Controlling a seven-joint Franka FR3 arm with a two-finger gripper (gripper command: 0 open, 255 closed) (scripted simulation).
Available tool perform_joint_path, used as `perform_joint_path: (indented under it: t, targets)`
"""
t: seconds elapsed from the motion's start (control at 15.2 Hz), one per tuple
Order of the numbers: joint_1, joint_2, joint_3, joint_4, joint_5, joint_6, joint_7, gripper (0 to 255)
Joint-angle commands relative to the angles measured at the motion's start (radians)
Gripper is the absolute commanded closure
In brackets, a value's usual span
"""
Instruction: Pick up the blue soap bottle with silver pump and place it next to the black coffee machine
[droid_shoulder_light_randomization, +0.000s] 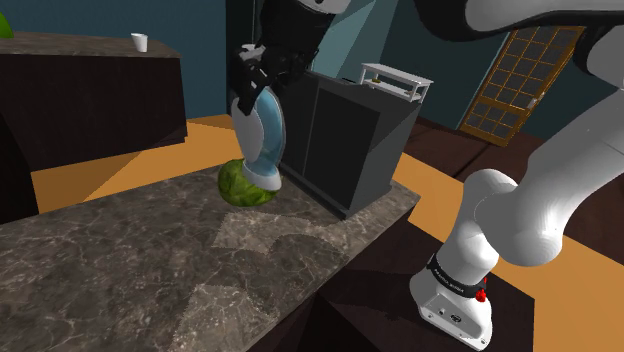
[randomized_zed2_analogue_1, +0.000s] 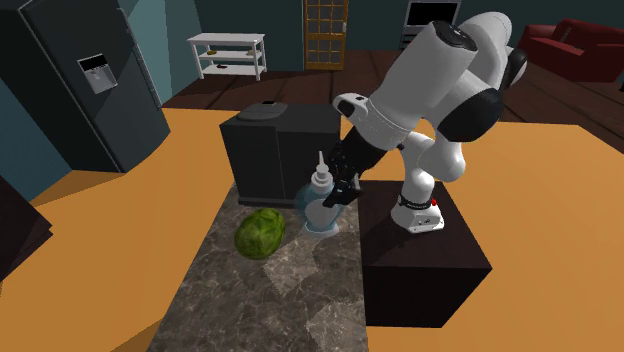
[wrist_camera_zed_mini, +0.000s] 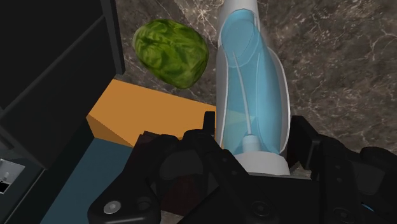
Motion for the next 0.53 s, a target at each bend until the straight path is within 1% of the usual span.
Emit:
perform_joint_path:
  t: [0.0, 0.46]
  targets:
    - [-0.001, 0.003, 0.000, 0.030, 0.002, -0.026, -0.010, 255]
    - [-0.004, 0.026, 0.004, 0.145, 0.003, -0.115, -0.036, 255]
